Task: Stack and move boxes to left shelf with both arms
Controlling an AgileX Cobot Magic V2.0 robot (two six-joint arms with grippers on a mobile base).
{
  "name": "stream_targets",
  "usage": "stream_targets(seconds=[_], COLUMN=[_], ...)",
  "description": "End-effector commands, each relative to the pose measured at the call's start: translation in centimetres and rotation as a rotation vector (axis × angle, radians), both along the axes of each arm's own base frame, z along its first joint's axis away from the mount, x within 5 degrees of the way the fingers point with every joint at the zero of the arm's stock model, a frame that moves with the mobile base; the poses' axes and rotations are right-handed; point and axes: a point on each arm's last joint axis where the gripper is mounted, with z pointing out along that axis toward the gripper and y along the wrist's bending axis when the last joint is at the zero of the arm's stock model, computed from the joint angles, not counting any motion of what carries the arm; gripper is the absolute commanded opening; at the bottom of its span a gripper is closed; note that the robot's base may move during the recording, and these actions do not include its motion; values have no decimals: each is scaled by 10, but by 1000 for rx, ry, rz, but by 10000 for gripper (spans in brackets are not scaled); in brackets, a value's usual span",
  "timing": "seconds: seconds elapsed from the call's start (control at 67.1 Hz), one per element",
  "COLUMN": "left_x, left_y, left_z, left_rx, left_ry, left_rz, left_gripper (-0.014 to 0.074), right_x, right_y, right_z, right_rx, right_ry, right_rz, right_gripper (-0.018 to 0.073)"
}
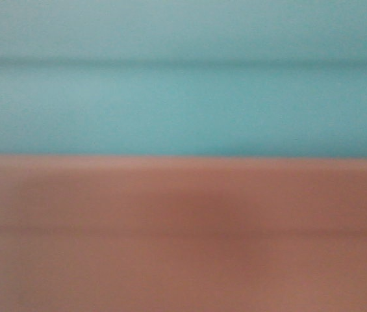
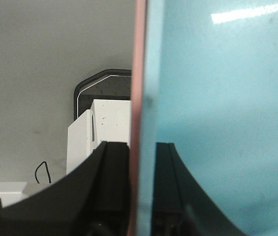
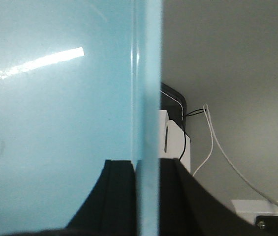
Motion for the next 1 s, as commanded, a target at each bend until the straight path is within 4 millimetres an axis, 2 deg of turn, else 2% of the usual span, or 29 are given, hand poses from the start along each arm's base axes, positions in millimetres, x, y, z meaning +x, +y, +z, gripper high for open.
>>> stream_targets(seconds=[0.0, 0.984], left_x=[-10, -10], left_y=[8, 7], left_z=[18, 18], left_rx=[-14, -17], left_ry=[34, 37], left_rz=[14, 14], left_gripper=[-12, -12], right_x=[-5, -5], right_y=[-8, -8], right_z=[15, 15], right_rx=[-24, -24], right_ry=[-18, -18], right_rz=[8, 8], right_gripper=[66, 66])
